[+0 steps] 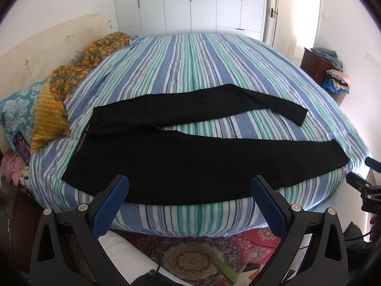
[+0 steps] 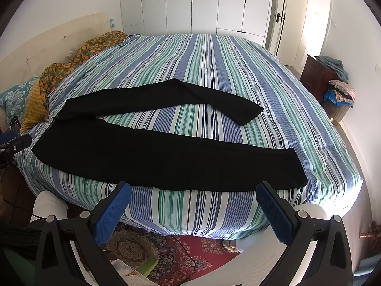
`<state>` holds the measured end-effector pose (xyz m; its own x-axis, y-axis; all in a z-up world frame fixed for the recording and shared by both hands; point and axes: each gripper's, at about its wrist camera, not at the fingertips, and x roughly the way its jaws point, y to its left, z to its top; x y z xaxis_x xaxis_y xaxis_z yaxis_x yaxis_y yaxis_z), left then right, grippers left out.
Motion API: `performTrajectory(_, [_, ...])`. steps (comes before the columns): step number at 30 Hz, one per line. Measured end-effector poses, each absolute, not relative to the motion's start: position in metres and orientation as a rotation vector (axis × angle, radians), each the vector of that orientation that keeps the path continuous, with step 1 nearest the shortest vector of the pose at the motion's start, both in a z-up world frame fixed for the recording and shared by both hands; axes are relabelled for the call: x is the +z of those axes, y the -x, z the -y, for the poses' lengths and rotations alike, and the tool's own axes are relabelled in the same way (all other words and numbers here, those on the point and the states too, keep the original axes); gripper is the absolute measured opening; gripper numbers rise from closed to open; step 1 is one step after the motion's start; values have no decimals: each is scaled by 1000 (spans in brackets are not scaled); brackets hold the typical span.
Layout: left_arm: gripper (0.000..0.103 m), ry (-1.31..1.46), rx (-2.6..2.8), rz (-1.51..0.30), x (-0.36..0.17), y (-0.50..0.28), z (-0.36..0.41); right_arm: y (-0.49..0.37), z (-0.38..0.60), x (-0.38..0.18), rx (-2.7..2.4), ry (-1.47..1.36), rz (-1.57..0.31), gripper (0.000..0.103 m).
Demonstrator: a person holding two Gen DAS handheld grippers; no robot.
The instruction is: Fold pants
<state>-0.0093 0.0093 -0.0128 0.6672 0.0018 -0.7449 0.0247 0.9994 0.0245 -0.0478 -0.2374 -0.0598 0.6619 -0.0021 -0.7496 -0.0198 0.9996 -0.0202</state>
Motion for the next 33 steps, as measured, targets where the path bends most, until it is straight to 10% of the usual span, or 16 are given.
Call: performTrajectory(33, [102, -41, -6, -841, -13, 6, -6, 46, 235, -57, 14, 31, -846, 103])
